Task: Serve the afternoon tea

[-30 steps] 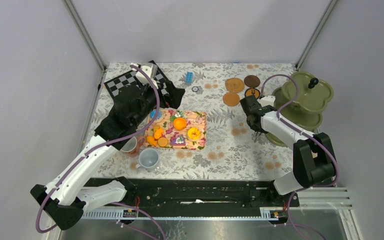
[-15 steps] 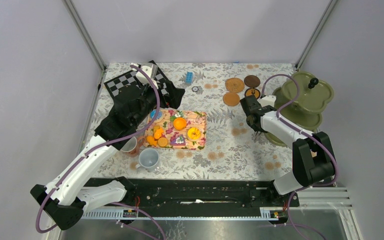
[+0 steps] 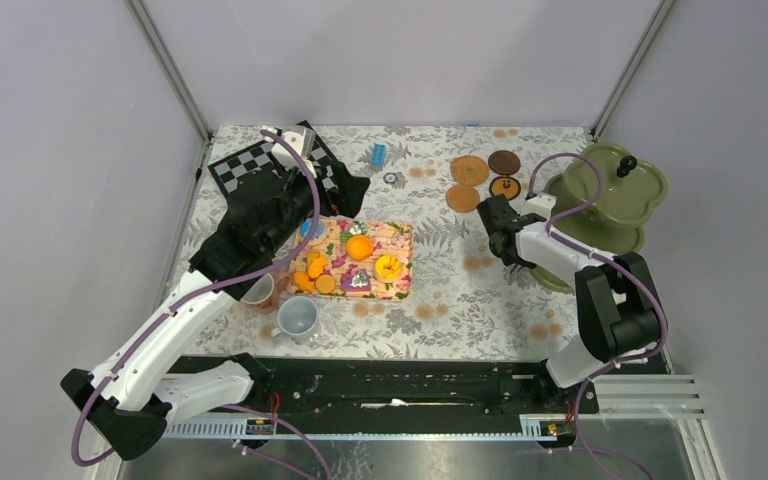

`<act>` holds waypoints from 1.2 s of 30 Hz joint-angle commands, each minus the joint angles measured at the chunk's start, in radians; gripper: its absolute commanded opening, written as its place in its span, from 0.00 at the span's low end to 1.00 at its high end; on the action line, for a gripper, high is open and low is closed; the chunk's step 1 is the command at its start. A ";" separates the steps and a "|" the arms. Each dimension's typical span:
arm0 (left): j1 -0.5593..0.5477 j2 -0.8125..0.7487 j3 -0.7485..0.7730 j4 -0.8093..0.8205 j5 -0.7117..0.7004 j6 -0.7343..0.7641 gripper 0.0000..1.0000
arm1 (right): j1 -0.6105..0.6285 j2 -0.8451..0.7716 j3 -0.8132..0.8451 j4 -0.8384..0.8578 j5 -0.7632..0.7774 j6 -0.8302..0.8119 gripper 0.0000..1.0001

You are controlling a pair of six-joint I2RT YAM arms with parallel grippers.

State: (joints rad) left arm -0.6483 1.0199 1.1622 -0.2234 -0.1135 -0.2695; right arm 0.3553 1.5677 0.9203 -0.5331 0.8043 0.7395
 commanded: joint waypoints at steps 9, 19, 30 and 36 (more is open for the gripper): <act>-0.006 -0.022 0.000 0.045 -0.025 0.010 0.99 | -0.007 0.088 0.057 0.056 0.094 0.064 0.39; -0.011 -0.018 0.000 0.043 -0.023 0.012 0.99 | -0.007 0.058 0.054 0.041 0.068 0.035 0.55; -0.011 -0.006 0.001 0.041 -0.017 0.010 0.99 | 0.004 -0.032 0.044 0.007 0.006 -0.010 0.55; -0.010 -0.003 0.001 0.042 -0.015 0.010 0.99 | 0.025 -0.138 -0.011 -0.003 -0.073 -0.066 0.53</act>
State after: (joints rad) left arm -0.6552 1.0203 1.1622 -0.2237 -0.1165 -0.2691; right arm 0.3637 1.5223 0.9337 -0.5163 0.7761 0.7177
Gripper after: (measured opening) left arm 0.989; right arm 0.545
